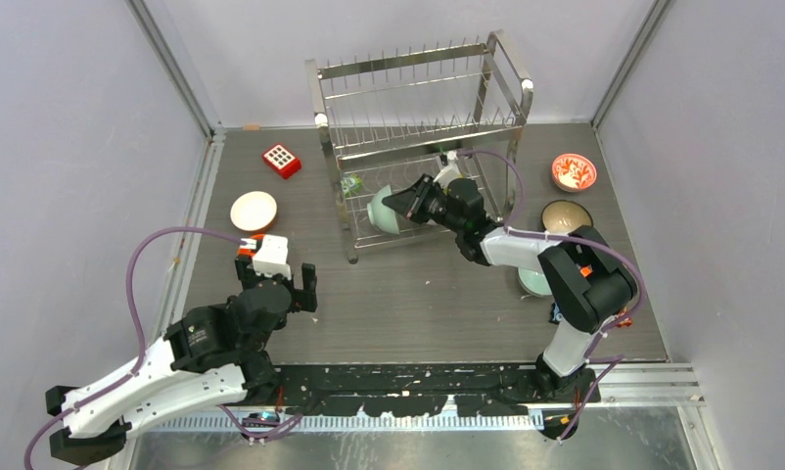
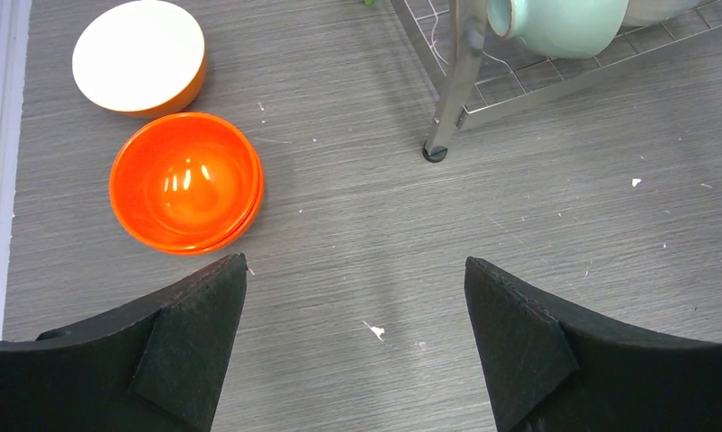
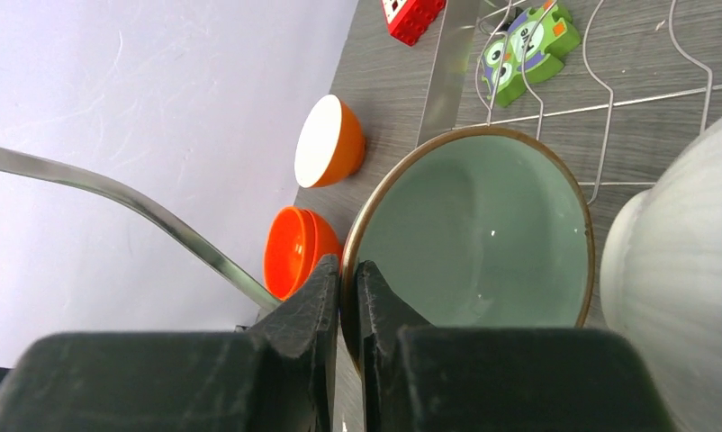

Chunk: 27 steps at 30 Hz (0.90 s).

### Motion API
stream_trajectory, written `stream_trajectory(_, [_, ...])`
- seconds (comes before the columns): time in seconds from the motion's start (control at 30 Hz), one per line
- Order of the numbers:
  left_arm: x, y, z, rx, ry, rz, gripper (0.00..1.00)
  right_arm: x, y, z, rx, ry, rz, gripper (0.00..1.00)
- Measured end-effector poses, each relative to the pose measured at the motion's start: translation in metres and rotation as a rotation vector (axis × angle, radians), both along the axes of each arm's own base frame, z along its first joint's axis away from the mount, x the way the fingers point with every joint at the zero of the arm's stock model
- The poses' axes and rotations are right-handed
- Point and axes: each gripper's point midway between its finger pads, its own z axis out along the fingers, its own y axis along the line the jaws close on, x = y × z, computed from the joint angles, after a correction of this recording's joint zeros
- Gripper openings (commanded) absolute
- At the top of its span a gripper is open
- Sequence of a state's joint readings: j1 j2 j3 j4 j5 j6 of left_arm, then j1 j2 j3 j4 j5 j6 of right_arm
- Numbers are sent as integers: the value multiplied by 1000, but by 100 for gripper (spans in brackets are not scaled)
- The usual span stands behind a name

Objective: Unload the bowls from the dish rack
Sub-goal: Pick up the bowl from the dish rack.

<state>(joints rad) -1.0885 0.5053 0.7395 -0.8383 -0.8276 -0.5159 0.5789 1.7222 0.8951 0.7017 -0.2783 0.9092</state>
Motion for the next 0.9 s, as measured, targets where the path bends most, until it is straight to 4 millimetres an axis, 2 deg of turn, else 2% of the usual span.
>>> stream_trajectory(0.47, [0,0,0,-2,-1,0,92,12,2,14,209,47,-10,1])
stream_trajectory(0.77, [0,0,0,-1,-1,0,92,9,6,36,318,46,20,1])
stream_trajectory(0.9, [0,1,1,-5,-3,1,92,6,7,38,325,50,34,1])
